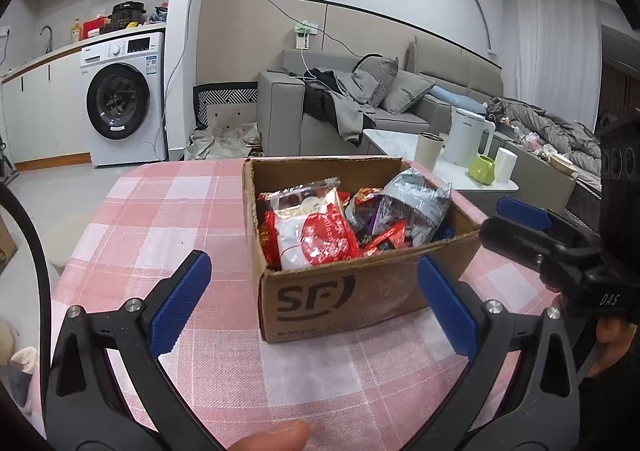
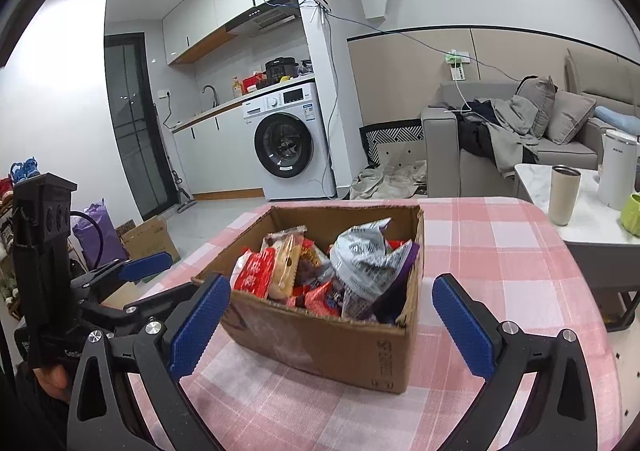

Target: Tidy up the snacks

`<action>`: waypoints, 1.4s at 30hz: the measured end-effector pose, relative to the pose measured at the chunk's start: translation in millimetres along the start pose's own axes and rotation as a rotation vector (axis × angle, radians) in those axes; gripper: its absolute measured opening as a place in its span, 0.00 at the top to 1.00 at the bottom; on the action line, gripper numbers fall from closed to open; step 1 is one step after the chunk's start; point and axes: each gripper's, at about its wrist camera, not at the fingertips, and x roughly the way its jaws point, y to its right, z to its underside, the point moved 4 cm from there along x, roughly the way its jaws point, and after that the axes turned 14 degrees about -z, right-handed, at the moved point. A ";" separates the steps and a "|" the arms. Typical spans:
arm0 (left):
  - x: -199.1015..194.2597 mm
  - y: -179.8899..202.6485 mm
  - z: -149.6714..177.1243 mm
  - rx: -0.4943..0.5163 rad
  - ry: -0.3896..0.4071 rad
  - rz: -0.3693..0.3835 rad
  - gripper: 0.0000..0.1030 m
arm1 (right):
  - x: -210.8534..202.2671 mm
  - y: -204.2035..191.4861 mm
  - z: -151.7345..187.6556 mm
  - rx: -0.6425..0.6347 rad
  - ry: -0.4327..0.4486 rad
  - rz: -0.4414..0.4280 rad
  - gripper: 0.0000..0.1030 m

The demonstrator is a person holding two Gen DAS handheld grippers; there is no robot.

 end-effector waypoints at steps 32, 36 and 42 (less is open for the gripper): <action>-12.5 -4.8 36.4 0.007 0.120 -0.075 0.00 | -3.3 -8.9 34.6 -0.090 0.072 0.036 0.00; -13.9 -4.1 37.1 0.008 0.125 -0.067 0.00 | -4.0 -10.4 35.1 -0.099 0.078 0.042 0.00; -13.6 -4.5 36.9 0.005 0.120 -0.070 0.00 | -3.7 -19.4 37.9 -0.131 0.072 0.054 0.00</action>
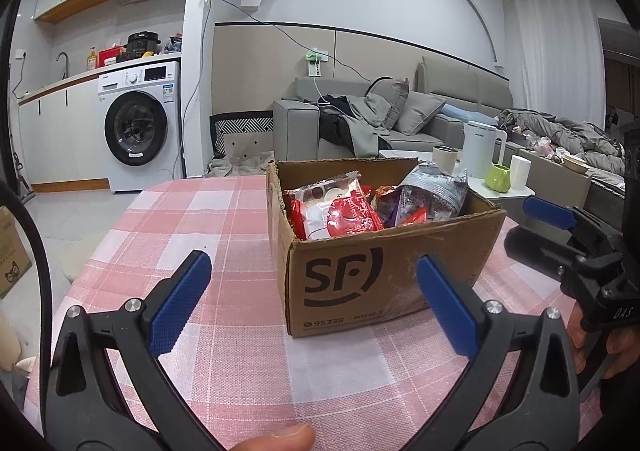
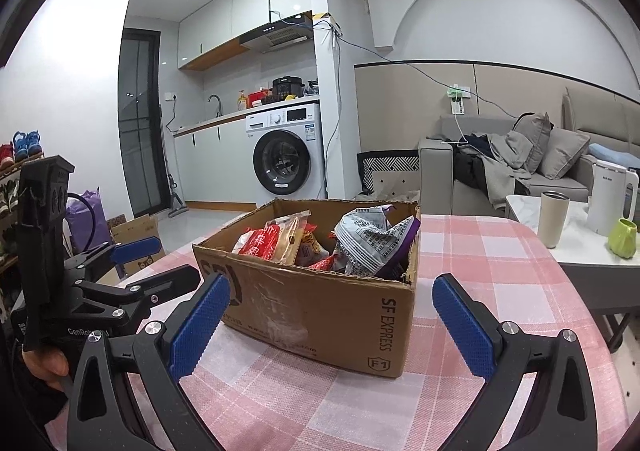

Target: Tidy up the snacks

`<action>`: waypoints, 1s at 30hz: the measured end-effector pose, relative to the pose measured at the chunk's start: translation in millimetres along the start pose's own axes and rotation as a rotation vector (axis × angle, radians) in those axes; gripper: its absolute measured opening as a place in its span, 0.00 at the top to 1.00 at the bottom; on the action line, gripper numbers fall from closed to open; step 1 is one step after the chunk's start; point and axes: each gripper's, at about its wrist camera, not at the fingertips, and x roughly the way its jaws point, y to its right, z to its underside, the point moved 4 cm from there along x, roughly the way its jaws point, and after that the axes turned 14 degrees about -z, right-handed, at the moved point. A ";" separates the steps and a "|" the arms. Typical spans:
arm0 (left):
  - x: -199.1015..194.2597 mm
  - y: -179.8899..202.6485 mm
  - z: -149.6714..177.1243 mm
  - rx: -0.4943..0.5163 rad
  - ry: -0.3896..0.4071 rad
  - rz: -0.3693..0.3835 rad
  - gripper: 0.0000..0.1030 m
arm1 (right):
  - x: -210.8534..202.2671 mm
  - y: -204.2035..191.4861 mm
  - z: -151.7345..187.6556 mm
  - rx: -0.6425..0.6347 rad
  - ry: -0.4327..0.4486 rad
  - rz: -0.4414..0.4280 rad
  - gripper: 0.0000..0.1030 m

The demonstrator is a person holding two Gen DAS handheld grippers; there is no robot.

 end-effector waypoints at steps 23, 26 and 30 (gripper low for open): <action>3.2 -1.5 -0.5 -0.009 -0.010 0.001 0.00 | 1.3 -0.5 2.8 0.015 -0.006 0.001 0.00; 3.3 -1.5 -0.4 -0.010 -0.010 0.001 0.00 | 1.0 -0.5 2.8 0.015 -0.007 0.001 0.00; 3.1 -1.5 -0.5 -0.009 -0.009 0.001 0.00 | 1.2 -0.6 2.6 0.015 -0.006 0.001 0.00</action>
